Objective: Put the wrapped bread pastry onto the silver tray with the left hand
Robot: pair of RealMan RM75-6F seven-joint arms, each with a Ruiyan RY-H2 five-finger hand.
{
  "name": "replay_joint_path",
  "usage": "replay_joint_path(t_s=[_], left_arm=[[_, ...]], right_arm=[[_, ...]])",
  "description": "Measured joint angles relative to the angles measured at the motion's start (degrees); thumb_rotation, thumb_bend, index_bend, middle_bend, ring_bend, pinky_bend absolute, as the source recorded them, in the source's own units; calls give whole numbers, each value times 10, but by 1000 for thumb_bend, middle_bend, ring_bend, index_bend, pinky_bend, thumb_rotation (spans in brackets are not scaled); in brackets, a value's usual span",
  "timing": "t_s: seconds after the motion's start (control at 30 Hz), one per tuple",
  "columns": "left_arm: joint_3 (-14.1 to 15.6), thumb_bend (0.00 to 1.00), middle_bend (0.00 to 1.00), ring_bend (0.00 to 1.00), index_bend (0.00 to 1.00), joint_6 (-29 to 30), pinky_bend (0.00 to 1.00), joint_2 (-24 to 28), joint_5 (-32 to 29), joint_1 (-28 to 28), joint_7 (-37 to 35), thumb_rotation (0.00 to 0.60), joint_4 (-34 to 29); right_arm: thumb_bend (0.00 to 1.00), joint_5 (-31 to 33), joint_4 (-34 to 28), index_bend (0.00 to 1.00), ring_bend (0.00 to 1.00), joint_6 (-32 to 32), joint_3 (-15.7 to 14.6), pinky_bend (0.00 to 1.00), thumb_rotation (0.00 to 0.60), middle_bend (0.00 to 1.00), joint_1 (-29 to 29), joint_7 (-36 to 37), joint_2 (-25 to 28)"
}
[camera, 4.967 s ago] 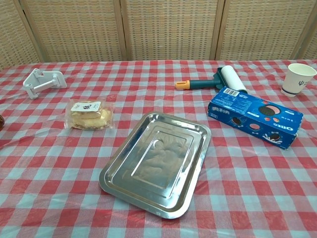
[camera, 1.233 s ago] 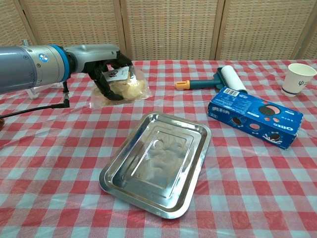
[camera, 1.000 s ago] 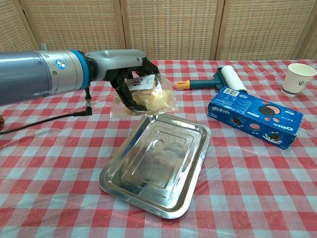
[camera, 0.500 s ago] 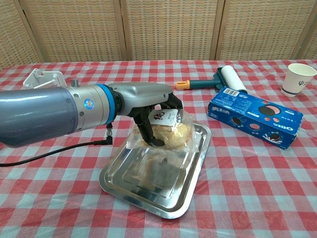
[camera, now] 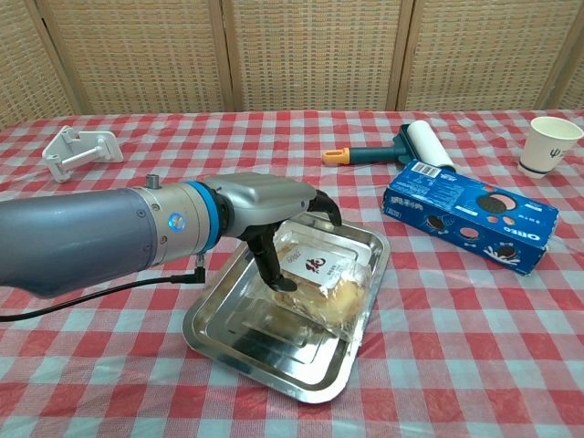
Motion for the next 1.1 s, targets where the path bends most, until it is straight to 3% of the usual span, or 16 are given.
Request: replay_joint_path(t_s=[0.17, 0.3, 0.63, 0.83, 1.1], left_arm=[[-5, 231, 0, 0, 7, 5, 0, 11, -4, 4, -6, 600, -13], [-12, 231, 0, 0, 0, 20, 0, 36, 3, 14, -20, 600, -34], [-11, 224, 0, 0, 0, 113, 0, 162, 56, 79, -44, 600, -119], [19, 223, 0, 0, 0, 181, 0, 233, 134, 154, -87, 600, -160], [88, 222, 0, 0, 0, 265, 0, 299, 238, 281, -171, 600, -183]], right_arm=[[86, 0, 0, 181, 0, 0, 0, 0, 600, 0, 0, -2, 0], [87, -1, 2, 181, 0, 4, 0, 0, 600, 0, -1, -10, -2], [87, 1, -3, 169, 0, 3, -1, 0, 600, 0, -2, -20, -1], [86, -1, -11, 156, 0, 5, -2, 0, 600, 0, -3, -29, 2], [86, 2, -11, 155, 0, 3, 0, 0, 600, 0, -3, -31, 1]])
